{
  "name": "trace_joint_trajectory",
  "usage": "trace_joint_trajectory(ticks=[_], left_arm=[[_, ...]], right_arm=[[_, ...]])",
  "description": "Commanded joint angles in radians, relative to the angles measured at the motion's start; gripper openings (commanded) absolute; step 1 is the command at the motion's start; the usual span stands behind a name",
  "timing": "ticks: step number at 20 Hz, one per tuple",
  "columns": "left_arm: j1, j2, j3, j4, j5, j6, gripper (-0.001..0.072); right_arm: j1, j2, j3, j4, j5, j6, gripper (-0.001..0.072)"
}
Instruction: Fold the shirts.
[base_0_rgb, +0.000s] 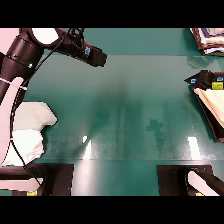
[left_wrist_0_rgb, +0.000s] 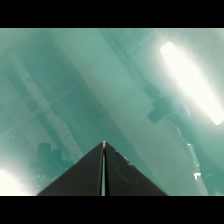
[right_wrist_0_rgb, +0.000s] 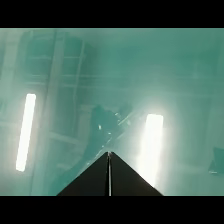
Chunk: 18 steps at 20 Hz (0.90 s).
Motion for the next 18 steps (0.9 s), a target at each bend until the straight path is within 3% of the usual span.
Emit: trace_joint_trajectory(ticks=[1,17,18], left_arm=[[0.0,0.0,0.001,0.0,0.004,0.0,0.0025],[0.005,0.002,0.003,-0.018,0.04,0.0,0.0025],[0.021,0.011,0.005,-0.018,-0.004,-0.008,0.0025]], right_arm=[[0.003,0.001,0.0,0.001,0.005,0.0,0.0019],[0.004,0.001,0.0,0.002,0.051,0.0,0.0019],[0.004,0.001,0.0,0.002,0.052,0.0,0.0019]])
